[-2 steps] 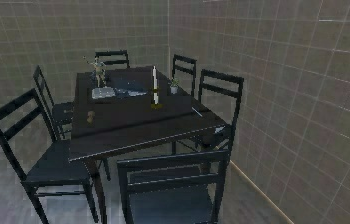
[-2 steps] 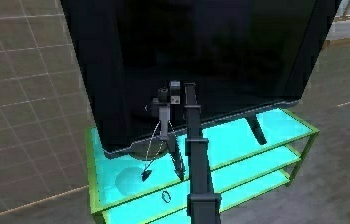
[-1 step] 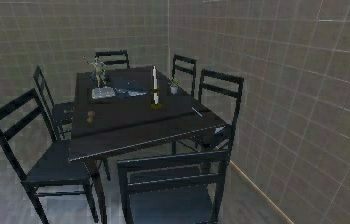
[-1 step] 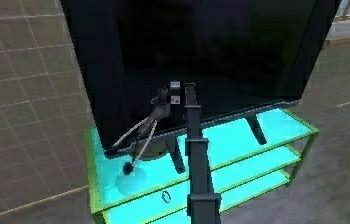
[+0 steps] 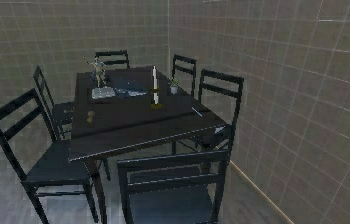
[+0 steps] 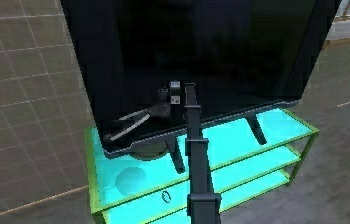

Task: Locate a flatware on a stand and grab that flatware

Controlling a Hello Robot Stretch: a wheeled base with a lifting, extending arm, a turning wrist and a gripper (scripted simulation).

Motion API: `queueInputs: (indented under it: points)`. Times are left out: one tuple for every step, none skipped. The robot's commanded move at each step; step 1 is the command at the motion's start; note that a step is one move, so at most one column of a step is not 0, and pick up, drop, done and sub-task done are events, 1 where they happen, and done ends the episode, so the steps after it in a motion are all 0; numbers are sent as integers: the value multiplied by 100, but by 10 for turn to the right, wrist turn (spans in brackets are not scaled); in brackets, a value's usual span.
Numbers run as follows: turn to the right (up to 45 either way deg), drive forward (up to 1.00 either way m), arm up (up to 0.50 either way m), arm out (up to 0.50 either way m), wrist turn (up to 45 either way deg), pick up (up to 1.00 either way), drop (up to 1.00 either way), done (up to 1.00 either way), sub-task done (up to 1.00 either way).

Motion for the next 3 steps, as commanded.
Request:
queueInputs:
  points:
    - [0, 0, 0, 0, 450, 0, 0, 0, 0]
    - [0, 0, 0, 0, 90, 0, 0, 0, 0]
    - [0, 0, -30, 0, 0, 0, 0, 0, 0]
